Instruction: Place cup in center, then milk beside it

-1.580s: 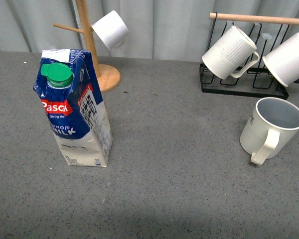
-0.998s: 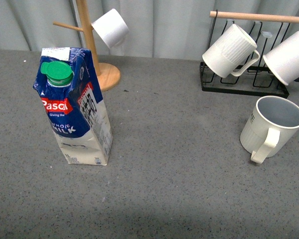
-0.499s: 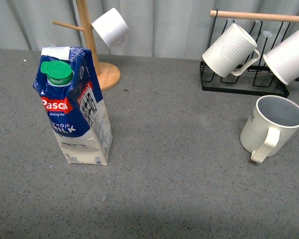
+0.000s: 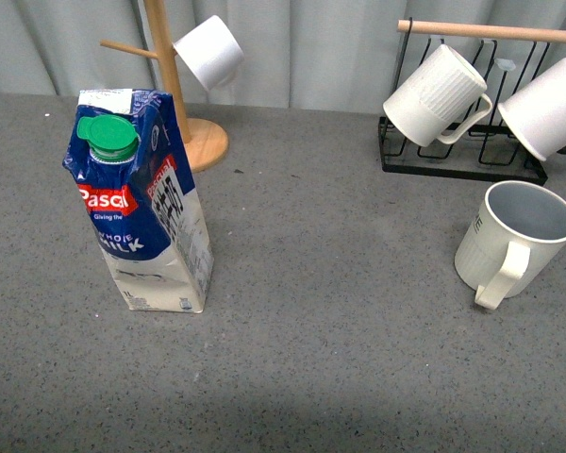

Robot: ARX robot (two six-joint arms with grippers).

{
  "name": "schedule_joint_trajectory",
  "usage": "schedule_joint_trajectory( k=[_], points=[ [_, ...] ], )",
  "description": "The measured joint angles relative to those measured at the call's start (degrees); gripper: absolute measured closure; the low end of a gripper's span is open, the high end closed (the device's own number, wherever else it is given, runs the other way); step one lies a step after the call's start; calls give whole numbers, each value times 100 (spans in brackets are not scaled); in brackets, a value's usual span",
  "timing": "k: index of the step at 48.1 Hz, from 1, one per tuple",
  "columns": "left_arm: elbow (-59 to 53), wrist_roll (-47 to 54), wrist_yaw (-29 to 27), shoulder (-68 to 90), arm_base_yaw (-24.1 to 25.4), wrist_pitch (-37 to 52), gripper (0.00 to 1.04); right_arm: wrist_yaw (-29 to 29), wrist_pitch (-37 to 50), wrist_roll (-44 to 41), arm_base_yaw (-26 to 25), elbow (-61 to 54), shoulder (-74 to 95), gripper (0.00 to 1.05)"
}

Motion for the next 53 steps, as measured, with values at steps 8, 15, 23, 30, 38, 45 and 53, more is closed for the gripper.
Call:
schedule_joint_trajectory(
  k=[8,15,23,30,38,45,53],
  points=[
    [0,0,2,0,0,0,6,0,0,0,0,0,0,9],
    [0,0,0,0,0,0,6,0,0,0,0,0,0,9],
    [0,0,0,0,0,0,6,0,0,0,0,0,0,9],
    [0,0,0,0,0,0,6,0,0,-2,0,0,0,9],
    [0,0,0,0,0,0,6,0,0,0,0,0,0,9],
    [0,0,2,0,0,0,6,0,0,0,0,0,0,9],
    [0,0,0,0,0,0,6,0,0,0,0,0,0,9]
  ],
)
